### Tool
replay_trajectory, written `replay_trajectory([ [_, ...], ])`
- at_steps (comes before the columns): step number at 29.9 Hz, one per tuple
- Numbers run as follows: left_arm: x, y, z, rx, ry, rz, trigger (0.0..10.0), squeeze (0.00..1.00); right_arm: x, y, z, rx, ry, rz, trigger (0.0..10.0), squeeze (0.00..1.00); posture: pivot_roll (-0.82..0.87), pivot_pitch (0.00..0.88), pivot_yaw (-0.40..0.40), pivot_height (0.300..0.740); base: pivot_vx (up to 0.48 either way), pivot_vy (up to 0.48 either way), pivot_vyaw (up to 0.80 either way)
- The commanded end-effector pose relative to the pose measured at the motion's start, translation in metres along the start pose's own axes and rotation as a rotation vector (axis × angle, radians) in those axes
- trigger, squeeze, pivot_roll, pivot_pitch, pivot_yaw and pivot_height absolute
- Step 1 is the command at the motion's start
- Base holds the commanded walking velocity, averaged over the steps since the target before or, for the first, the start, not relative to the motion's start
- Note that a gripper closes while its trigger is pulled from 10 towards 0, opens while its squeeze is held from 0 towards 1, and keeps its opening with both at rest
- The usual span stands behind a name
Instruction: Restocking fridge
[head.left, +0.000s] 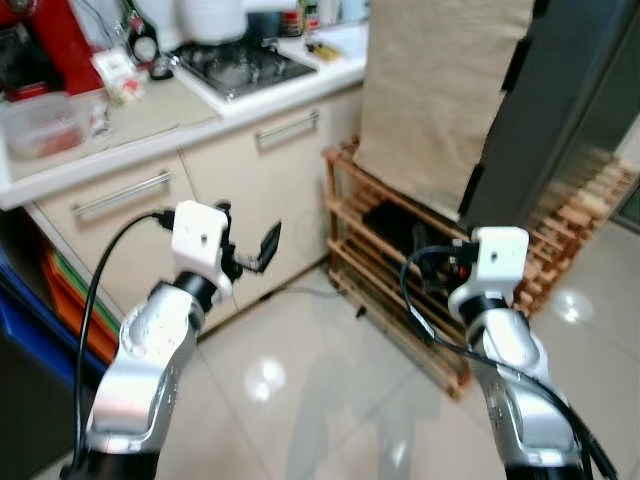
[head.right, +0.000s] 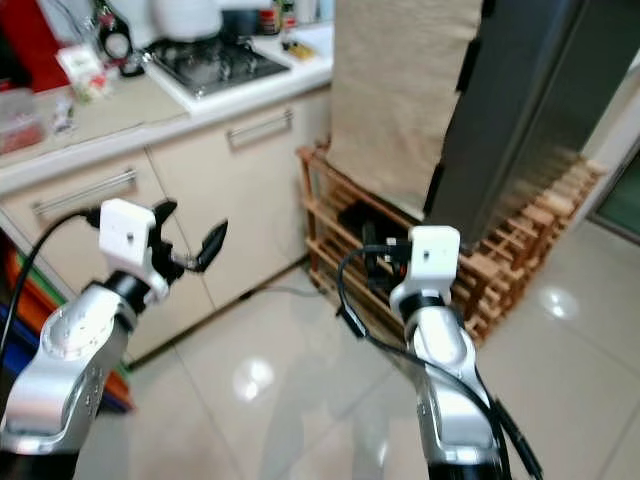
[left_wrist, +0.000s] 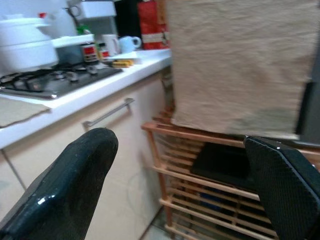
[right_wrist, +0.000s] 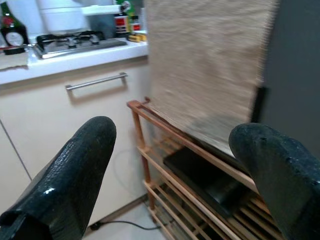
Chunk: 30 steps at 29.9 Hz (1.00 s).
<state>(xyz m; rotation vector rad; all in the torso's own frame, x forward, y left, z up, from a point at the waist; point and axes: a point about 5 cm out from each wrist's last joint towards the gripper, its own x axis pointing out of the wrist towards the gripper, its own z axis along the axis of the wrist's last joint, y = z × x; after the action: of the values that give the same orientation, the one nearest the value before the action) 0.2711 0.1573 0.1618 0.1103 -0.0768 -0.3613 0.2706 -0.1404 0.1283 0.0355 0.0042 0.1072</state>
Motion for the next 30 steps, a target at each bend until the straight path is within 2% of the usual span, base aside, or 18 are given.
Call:
replay_trajectory([
  [1,-0.006,0.007,-0.004,0.013,0.028,0.02,10.0,0.0,0.001,0.011,0.005,0.001,-0.025,0.042,10.0,0.0,0.07,0.0,0.058,0.74,0.398,0.0,0.0],
  [7,-0.008,0.007,-0.006,0.012,0.039,0.022,10.0,0.0,0.001,0.012,0.005,-0.001,-0.03,0.049,10.0,0.0,0.07,0.0,0.057,0.74,0.397,0.0,0.0],
  [11,-0.007,0.002,-0.007,-0.021,0.039,0.011,10.0,0.0,0.001,0.012,0.007,0.009,-0.037,0.051,10.0,0.0,0.07,0.0,0.061,0.74,0.0,0.0,0.0],
  [14,-0.004,0.0,-0.005,0.009,0.044,-0.007,10.0,0.0,0.0,0.009,0.005,0.025,-0.024,0.023,10.0,0.0,0.07,0.0,0.061,0.74,0.0,0.0,0.0],
  [18,-0.001,-0.002,-0.003,0.002,0.025,-0.024,10.0,0.0,-0.002,0.008,0.004,0.023,-0.02,0.016,10.0,0.0,0.07,0.0,0.068,0.74,0.0,0.222,-0.73],
  [21,0.012,-0.004,0.002,-0.006,0.008,-0.028,10.0,0.0,-0.004,0.003,0.004,0.014,-0.012,-0.01,10.0,0.0,0.06,0.0,0.073,0.74,0.0,0.419,-0.79],
  [30,0.022,-0.008,0.005,-0.014,-0.009,-0.043,10.0,0.0,-0.006,-0.005,0.005,0.0,-0.01,-0.051,10.0,0.0,0.02,0.0,0.08,0.74,0.0,0.467,-0.79],
])
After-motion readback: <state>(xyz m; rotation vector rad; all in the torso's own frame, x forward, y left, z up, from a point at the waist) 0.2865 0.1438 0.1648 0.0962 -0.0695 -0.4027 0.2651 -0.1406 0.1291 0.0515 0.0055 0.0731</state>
